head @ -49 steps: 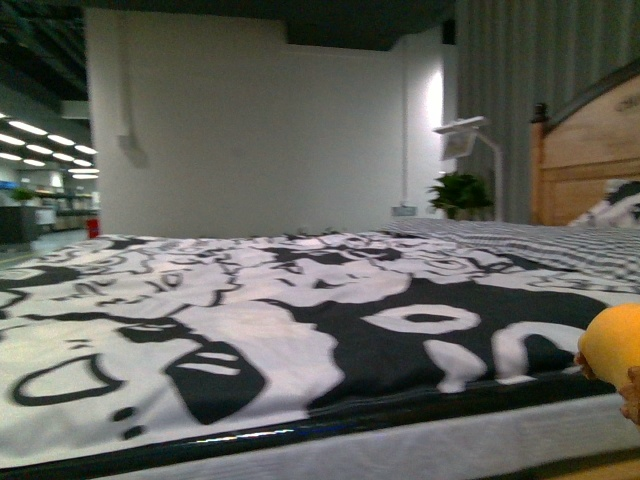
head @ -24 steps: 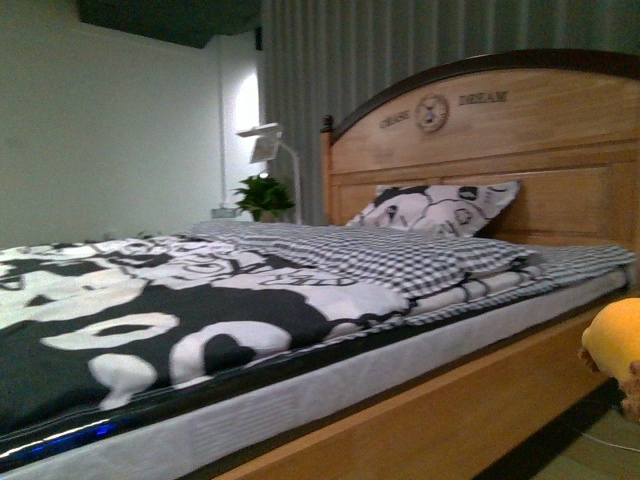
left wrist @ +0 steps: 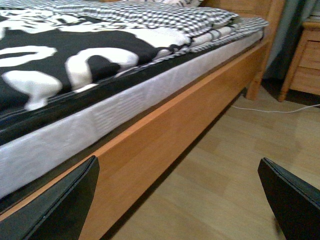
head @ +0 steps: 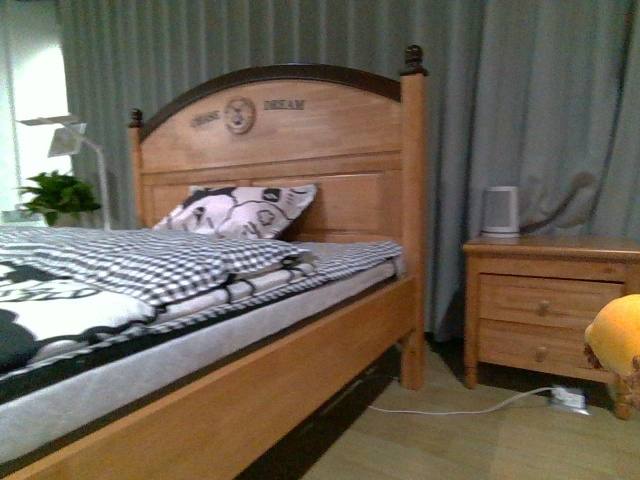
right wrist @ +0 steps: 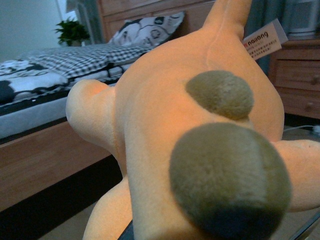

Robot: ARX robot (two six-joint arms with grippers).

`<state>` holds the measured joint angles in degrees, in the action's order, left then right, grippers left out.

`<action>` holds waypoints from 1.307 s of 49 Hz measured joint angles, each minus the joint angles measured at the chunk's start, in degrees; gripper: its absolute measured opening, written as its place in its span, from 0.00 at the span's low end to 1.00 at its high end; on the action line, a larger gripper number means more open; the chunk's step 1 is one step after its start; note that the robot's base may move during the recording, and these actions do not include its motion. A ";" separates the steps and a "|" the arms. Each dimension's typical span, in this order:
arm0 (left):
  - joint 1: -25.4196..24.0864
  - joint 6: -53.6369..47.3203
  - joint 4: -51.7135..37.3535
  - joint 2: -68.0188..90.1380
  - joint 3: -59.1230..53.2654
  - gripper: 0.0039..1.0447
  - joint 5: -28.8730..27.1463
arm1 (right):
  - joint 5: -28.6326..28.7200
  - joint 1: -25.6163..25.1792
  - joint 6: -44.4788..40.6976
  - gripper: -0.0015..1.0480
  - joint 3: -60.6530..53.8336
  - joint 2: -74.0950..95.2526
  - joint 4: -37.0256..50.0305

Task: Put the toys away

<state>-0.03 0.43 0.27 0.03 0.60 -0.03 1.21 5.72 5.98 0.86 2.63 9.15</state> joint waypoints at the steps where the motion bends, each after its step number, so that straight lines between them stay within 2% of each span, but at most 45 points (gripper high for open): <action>1: 0.00 0.00 0.00 0.00 0.00 0.94 -0.02 | 0.02 0.00 -0.02 0.08 0.00 0.00 0.00; 64: 0.07 0.00 0.00 0.00 0.00 0.94 0.02 | 0.09 -0.07 -0.20 0.07 0.00 -0.07 -0.04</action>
<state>0.03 0.43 0.27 0.03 0.60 -0.01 1.30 5.65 5.78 0.86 2.57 9.10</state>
